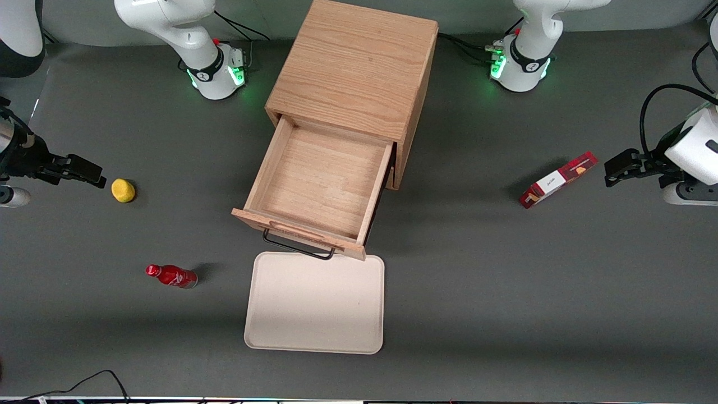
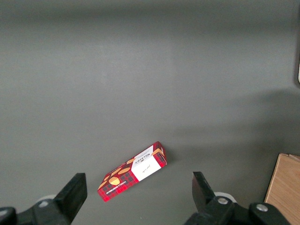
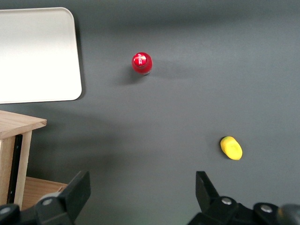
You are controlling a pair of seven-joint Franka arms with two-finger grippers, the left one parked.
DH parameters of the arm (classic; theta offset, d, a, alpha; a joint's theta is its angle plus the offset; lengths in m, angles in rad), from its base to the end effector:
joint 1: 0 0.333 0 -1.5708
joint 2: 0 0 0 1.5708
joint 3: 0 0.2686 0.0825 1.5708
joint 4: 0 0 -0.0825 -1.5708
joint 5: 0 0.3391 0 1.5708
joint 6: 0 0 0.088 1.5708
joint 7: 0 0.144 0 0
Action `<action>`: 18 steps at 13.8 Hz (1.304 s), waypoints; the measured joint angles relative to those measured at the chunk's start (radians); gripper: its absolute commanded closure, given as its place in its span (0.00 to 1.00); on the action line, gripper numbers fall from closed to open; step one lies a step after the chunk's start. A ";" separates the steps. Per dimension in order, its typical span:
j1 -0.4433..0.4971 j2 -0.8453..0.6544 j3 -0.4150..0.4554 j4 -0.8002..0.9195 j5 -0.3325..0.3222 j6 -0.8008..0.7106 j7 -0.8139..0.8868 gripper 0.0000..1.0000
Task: Close top drawer
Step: 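Move the right gripper down toward the open wooden drawer's front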
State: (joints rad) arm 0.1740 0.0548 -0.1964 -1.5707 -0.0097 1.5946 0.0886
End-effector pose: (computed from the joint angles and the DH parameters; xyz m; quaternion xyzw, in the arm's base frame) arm 0.5234 -0.0110 0.5144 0.9983 -0.0552 -0.0146 0.0107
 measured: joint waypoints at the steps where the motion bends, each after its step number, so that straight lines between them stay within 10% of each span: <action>1: 0.000 0.000 0.000 0.000 0.000 0.000 0.000 0.00; 18: 0.006 0.277 0.044 0.290 0.001 0.000 -0.134 0.00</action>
State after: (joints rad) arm 0.1803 0.3317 -0.1519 -1.2810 -0.0091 1.5944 -0.0459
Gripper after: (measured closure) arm 0.000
